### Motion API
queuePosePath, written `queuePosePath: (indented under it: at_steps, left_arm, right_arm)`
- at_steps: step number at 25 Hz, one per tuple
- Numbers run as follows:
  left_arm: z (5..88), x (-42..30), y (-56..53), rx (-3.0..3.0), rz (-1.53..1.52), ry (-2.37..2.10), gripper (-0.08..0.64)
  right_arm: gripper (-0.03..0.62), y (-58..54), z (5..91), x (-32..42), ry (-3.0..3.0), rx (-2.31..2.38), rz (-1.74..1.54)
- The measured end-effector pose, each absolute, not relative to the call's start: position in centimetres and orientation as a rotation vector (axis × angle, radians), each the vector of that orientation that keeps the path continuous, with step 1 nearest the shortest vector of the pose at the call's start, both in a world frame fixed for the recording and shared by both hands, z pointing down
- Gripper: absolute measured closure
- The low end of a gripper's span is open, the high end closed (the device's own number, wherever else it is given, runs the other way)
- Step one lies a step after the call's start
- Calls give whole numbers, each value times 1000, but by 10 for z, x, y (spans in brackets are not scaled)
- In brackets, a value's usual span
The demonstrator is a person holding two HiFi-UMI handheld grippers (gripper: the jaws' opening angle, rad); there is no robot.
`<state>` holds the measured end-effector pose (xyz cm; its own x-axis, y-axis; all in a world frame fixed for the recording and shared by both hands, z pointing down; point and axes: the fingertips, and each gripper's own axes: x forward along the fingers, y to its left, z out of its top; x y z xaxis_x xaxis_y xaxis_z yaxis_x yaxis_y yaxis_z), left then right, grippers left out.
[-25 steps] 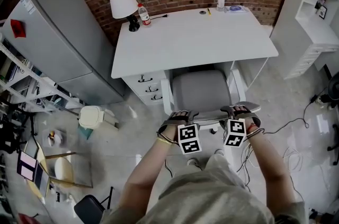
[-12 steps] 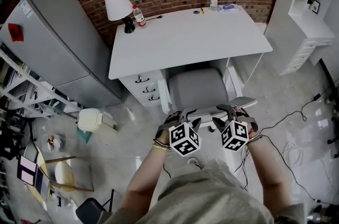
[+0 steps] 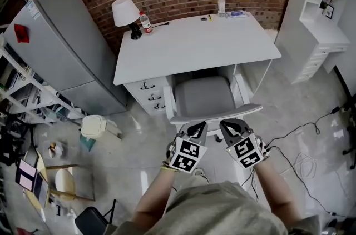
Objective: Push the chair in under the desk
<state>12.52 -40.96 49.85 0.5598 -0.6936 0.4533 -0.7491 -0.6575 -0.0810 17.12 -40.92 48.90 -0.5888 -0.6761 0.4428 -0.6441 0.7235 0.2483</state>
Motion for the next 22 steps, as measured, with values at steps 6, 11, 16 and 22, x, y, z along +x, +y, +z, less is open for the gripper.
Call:
queuePosePath:
  at_steps: [6,11,16,22]
  left_arm:
    - [487,146,-378,2612,581,-1257,549]
    - [484,167,-350,2558,485,-1272,549]
    - [471,184,-320,2534,421,-1283,549]
    - [463,194,-288,2507,352,-1277,549]
  right_arm:
    - [583,-383,466,196,-2507,1106,73]
    - [584,-356,452,216,-2564,1153,124]
    - [584,-326,441,231,-2627,1190,199]
    - [584,-298,438,241,-2671,1222,252]
